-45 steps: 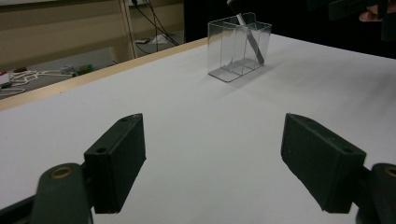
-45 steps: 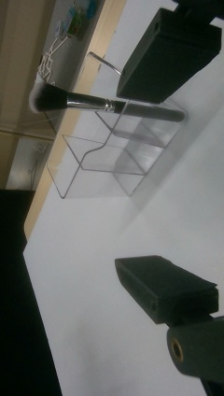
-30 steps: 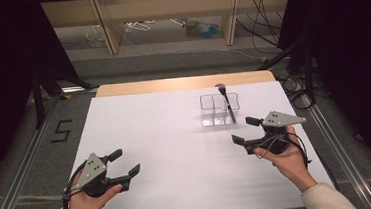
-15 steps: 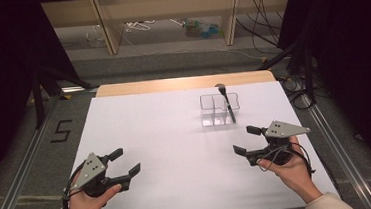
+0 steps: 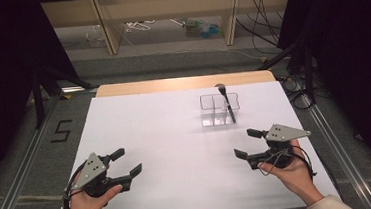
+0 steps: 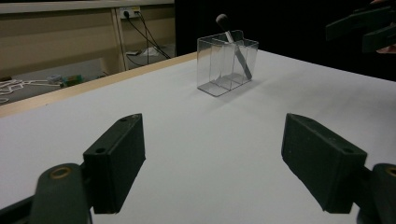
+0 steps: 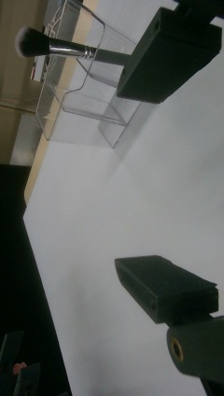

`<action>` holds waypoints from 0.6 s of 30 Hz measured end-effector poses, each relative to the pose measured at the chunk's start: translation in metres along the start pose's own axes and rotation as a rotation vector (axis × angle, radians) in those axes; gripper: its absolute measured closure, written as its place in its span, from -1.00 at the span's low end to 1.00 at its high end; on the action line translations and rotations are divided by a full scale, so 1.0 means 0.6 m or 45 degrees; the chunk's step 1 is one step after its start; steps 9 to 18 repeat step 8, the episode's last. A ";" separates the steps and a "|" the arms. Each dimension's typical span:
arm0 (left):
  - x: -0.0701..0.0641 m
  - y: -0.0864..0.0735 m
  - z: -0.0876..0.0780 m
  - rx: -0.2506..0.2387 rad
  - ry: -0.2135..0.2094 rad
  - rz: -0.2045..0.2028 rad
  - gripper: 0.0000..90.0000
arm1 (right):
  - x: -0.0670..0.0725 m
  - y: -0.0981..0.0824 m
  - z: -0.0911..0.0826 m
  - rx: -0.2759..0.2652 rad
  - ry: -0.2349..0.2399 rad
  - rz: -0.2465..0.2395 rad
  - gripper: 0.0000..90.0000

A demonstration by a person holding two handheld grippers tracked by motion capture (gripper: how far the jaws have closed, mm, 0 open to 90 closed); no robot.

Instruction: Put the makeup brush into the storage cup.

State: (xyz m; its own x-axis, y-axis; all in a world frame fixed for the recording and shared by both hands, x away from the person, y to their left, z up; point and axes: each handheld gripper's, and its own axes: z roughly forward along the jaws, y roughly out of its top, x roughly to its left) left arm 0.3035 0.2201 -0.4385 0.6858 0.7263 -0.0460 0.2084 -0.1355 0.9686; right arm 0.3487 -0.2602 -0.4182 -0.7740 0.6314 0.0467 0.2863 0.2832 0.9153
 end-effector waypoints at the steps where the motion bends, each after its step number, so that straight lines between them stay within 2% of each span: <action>1: 0.000 0.000 0.000 0.002 0.001 0.002 -0.52 | 0.000 0.000 0.000 0.002 0.001 -0.003 -0.64; 4: 0.000 -0.001 0.002 -0.007 -0.007 -0.004 -0.52 | 0.001 -0.001 0.003 -0.011 0.008 0.000 -0.64; 6: 0.000 0.000 0.001 0.005 0.002 -0.001 -0.52 | 0.001 0.000 0.002 0.014 -0.001 -0.009 -0.64; 18: 0.000 0.000 0.001 0.006 0.003 -0.001 -0.52 | 0.000 0.000 0.002 0.013 0.003 -0.007 -0.64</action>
